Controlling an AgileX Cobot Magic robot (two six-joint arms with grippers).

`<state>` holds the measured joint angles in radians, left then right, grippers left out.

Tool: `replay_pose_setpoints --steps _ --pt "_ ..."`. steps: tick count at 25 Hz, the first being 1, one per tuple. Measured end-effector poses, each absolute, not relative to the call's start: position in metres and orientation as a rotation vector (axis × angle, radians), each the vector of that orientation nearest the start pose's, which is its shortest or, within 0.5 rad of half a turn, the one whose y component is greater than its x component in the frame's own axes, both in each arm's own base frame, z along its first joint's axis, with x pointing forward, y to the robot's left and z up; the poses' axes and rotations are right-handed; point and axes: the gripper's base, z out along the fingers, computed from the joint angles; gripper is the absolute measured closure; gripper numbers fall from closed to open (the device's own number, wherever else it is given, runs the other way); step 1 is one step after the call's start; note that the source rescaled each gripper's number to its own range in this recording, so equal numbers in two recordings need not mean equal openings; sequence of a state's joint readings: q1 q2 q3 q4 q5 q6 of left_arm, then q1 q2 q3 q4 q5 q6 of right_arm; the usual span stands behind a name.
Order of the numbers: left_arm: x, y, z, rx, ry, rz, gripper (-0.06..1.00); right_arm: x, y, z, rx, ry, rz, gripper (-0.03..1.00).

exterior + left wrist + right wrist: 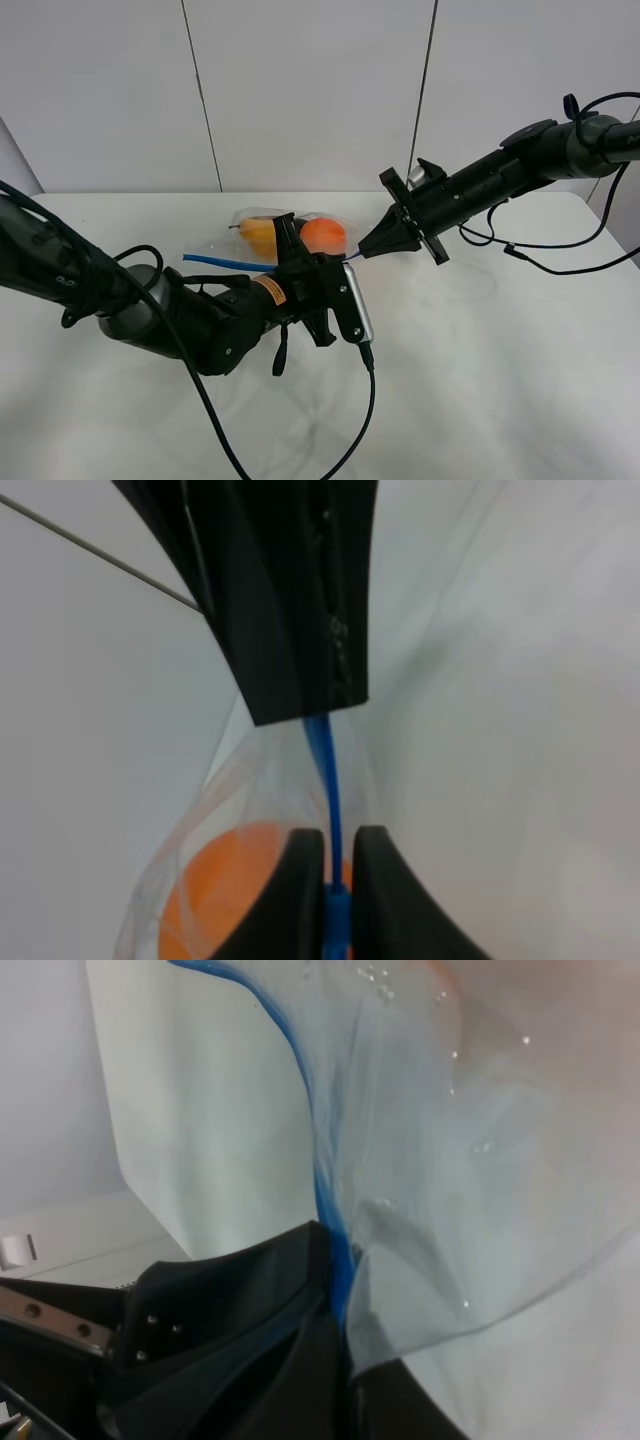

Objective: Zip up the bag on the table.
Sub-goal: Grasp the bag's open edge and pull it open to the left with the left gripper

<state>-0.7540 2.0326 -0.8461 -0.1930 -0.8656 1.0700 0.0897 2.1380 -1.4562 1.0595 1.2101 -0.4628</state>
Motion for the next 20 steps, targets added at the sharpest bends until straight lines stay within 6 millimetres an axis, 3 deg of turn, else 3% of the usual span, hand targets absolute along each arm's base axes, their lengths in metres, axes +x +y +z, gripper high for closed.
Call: replay_pose_setpoints --steps 9,20 --pt "0.293 -0.242 0.123 1.256 1.325 0.345 0.94 0.4 0.111 0.166 -0.024 2.811 1.46 0.97" --pt "0.331 -0.175 0.121 1.138 1.423 0.534 0.94 0.402 0.111 0.168 -0.008 2.79 1.473 0.97"
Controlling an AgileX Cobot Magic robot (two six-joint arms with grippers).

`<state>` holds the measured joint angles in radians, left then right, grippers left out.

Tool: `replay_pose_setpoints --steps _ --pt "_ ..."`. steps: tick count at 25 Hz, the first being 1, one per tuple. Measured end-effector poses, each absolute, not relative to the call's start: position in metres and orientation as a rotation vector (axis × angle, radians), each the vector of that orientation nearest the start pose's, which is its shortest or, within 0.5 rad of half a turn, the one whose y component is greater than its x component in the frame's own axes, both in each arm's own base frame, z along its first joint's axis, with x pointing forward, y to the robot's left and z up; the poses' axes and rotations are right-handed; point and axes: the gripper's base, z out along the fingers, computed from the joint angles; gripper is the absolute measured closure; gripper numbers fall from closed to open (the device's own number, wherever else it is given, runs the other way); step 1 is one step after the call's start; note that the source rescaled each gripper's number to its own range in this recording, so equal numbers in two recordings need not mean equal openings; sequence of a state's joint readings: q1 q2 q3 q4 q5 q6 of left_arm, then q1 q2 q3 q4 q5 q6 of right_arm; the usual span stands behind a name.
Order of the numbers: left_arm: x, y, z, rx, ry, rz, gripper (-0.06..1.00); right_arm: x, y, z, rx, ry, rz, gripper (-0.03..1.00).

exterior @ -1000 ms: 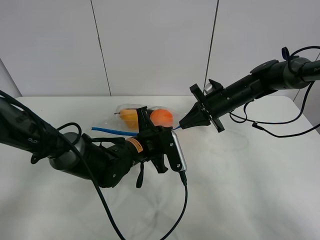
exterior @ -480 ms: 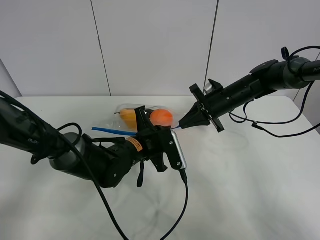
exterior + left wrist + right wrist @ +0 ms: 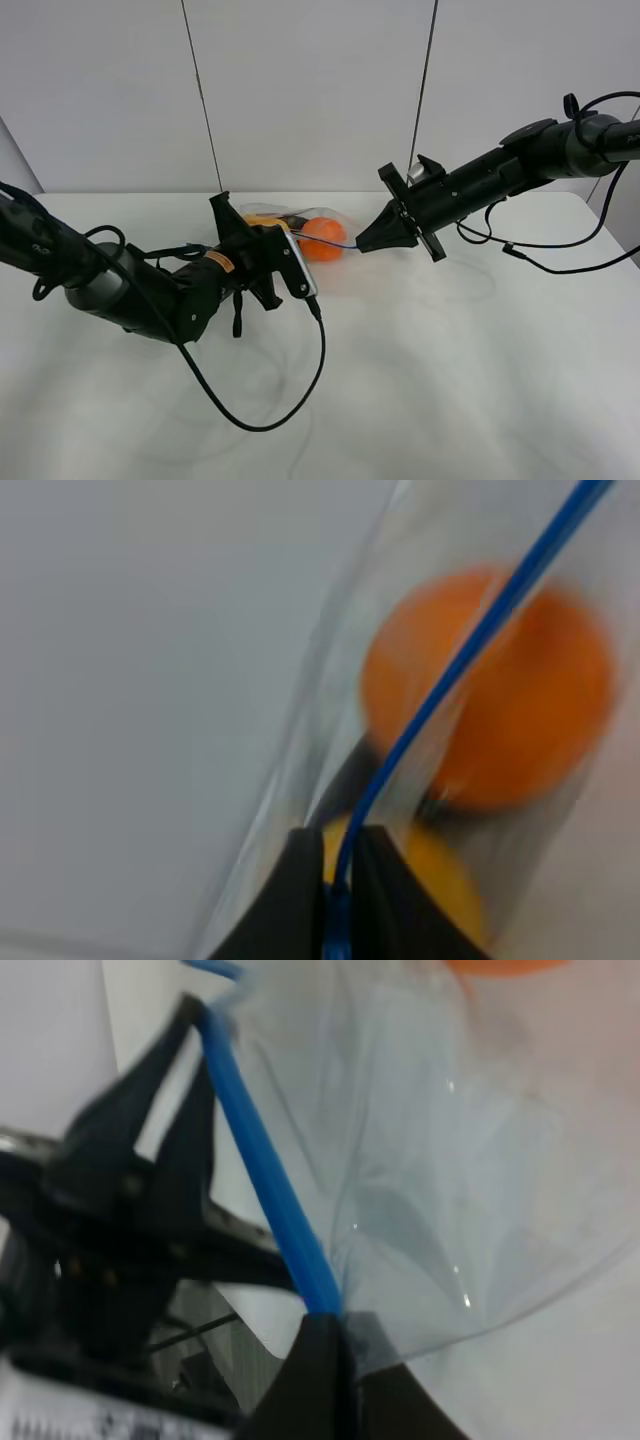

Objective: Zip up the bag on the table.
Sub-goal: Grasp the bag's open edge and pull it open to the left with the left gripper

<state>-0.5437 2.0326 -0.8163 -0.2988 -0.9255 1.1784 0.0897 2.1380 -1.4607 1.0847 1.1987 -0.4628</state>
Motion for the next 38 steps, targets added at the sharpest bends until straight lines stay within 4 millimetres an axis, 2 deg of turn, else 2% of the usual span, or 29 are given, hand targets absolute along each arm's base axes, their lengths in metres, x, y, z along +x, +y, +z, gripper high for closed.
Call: replay_pose_setpoints --steps 8,17,22,29,33,36,38 --pt "0.351 -0.122 0.121 1.044 1.5 0.645 0.94 0.402 0.111 0.168 -0.007 2.789 1.474 0.97" --pt "0.363 -0.082 0.121 1.0 1.538 0.713 0.94 0.402 0.112 0.168 -0.005 2.787 1.477 0.97" --pt "0.366 -0.073 0.121 0.976 1.546 0.692 0.94 0.402 0.111 0.168 -0.011 2.792 1.473 0.97" --pt "0.366 -0.073 0.121 0.937 1.558 0.637 0.92 0.401 0.111 0.168 -0.016 2.797 1.47 0.97" --pt "0.366 -0.073 0.121 0.923 1.565 0.629 0.79 0.401 0.111 0.167 -0.023 2.803 1.465 0.97" --pt "0.366 -0.071 0.121 0.879 1.586 0.6 0.54 0.401 0.111 0.167 -0.028 2.807 1.462 0.97" --pt "0.367 -0.067 0.121 0.837 1.606 0.578 0.32 0.401 0.111 0.167 -0.028 2.807 1.462 0.97"
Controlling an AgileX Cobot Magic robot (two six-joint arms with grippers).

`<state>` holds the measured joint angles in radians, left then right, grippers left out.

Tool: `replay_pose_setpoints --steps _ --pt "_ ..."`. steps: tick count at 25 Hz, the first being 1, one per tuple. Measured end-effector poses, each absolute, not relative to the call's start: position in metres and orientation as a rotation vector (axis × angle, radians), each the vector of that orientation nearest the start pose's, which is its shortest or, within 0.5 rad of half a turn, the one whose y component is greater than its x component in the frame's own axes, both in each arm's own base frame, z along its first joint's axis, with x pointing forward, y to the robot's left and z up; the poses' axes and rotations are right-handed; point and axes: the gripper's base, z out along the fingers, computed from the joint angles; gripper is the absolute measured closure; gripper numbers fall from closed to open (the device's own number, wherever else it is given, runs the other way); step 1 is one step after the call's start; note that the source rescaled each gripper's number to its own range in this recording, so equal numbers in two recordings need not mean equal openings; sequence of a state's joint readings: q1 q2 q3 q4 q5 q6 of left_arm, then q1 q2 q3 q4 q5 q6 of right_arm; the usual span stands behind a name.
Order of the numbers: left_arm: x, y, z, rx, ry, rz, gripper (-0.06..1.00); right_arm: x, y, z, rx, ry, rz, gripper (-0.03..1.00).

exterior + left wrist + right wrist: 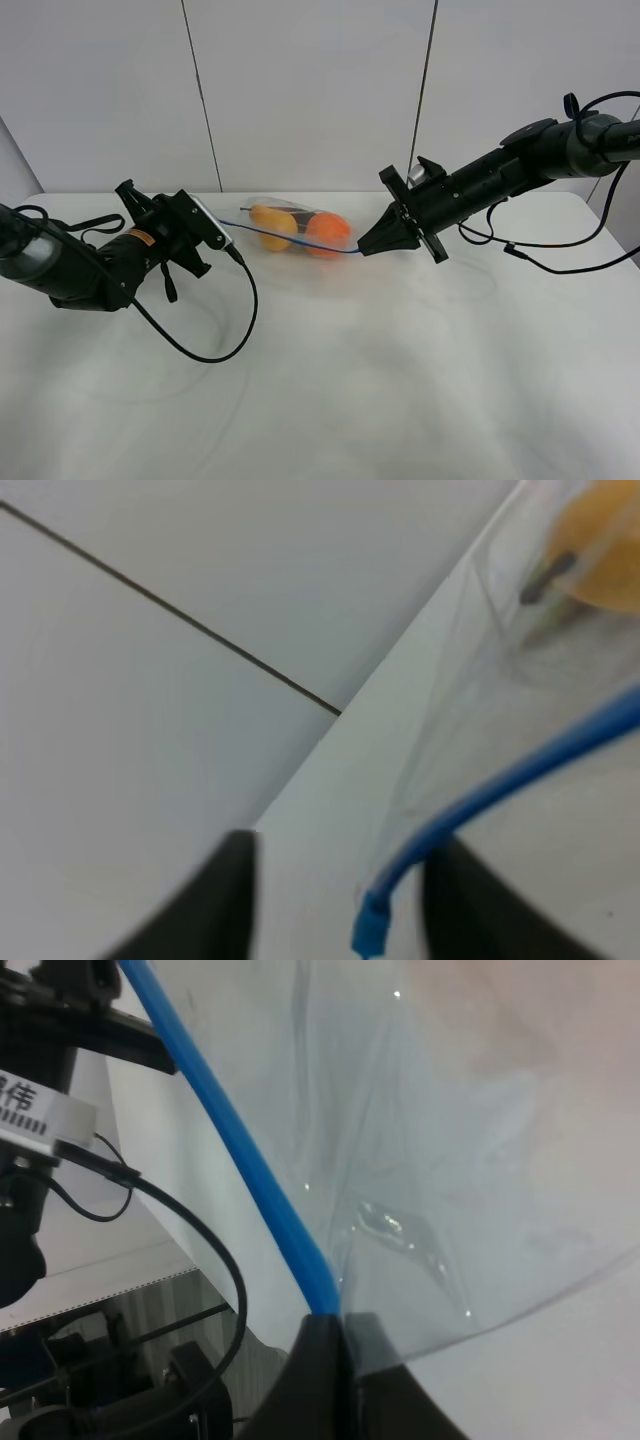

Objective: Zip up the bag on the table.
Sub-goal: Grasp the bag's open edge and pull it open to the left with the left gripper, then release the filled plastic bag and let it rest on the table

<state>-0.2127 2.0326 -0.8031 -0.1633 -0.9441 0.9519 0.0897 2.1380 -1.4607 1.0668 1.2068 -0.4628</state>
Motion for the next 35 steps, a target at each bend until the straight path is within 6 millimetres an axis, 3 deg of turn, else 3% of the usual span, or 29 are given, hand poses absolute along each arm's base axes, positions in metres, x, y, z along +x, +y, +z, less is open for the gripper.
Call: replay_pose_setpoints --steps 2,4,8,13,17,21,27,35 --pt "0.368 -0.058 0.12 0.792 1.635 0.574 0.19 0.401 0.111 0.167 -0.028 2.807 1.462 0.97" --pt "0.367 -0.045 0.117 0.76 1.671 0.583 0.14 0.401 0.111 0.167 -0.028 2.807 1.462 0.97" --pt "0.367 -0.016 0.115 0.649 1.738 0.589 0.11 0.401 0.111 0.167 -0.028 2.807 1.462 0.97" --pt "0.366 0.006 0.115 0.33 1.843 0.42 0.12 0.401 0.111 0.167 -0.028 2.807 1.462 0.97" --pt "0.367 0.008 0.124 0.22 1.951 0.302 0.14 0.401 0.111 0.167 -0.028 2.807 1.462 0.97" --pt "0.381 0.008 0.137 0.215 2.092 0.23 0.16 0.401 0.111 0.167 -0.023 2.803 1.468 0.97" --pt "0.393 0.001 0.146 0.237 2.437 0.062 0.16 0.401 0.111 0.168 -0.022 2.801 1.47 0.97" --pt "0.396 -0.008 0.19 0.191 2.814 -0.141 0.16 0.401 0.111 0.168 -0.022 2.801 1.47 0.97"
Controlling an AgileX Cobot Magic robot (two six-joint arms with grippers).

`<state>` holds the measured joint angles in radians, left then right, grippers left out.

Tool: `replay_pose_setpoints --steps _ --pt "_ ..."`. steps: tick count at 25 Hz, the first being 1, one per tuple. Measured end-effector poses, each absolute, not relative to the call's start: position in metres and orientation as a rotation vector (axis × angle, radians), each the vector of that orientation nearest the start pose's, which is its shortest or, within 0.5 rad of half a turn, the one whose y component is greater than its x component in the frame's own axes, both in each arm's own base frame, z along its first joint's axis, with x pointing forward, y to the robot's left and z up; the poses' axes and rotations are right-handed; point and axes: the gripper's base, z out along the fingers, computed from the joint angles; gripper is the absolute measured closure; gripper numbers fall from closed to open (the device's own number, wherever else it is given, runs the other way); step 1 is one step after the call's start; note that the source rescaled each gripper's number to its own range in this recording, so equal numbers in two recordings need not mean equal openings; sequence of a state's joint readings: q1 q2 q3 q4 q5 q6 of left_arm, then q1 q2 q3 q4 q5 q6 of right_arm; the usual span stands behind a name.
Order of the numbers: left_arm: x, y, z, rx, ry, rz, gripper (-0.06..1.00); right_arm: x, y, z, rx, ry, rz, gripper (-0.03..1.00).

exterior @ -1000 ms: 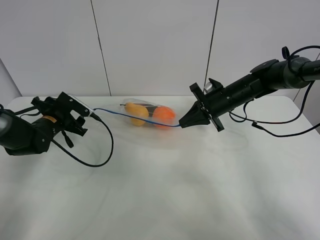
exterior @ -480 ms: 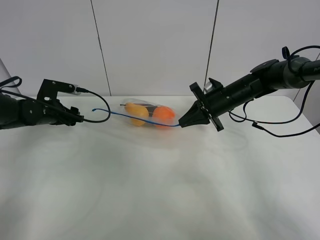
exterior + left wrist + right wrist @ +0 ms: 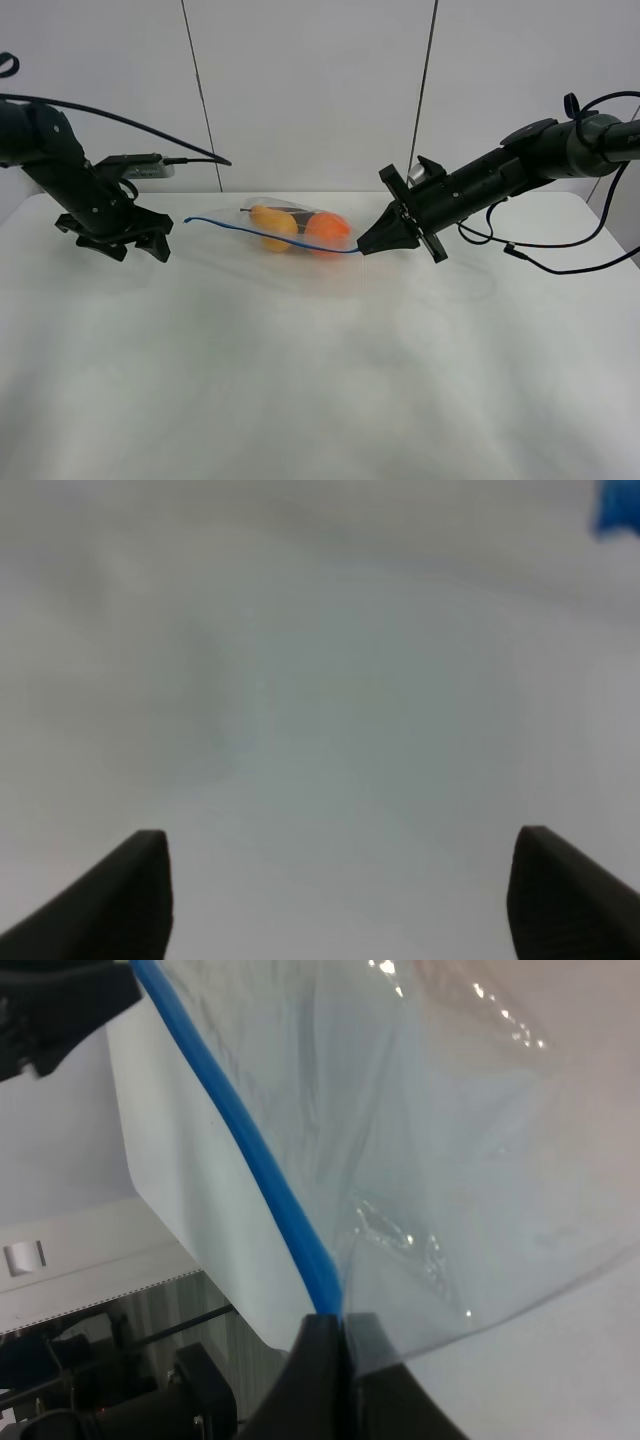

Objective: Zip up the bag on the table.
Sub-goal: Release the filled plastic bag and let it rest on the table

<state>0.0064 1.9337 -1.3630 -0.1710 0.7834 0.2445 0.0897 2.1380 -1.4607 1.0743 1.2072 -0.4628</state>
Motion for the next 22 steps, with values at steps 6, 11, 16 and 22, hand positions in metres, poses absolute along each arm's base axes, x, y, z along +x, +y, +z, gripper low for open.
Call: replay_pose_setpoints --steps 6,11,16,22 --pt "0.397 -0.009 0.216 0.133 2.903 -0.175 0.0 0.401 0.111 0.168 -0.022 2.801 1.47 0.97" --pt "0.381 -0.007 0.219 0.102 3.087 -0.156 -0.05 0.401 0.111 0.168 -0.022 2.801 1.47 0.97" --pt "0.366 -0.006 0.243 0.071 3.059 -0.132 -0.05 0.401 0.111 0.168 -0.023 2.801 1.47 0.97" --pt "0.313 -0.006 0.277 0.066 3.0 -0.127 -0.05 0.401 0.111 0.168 -0.023 2.801 1.47 0.97"
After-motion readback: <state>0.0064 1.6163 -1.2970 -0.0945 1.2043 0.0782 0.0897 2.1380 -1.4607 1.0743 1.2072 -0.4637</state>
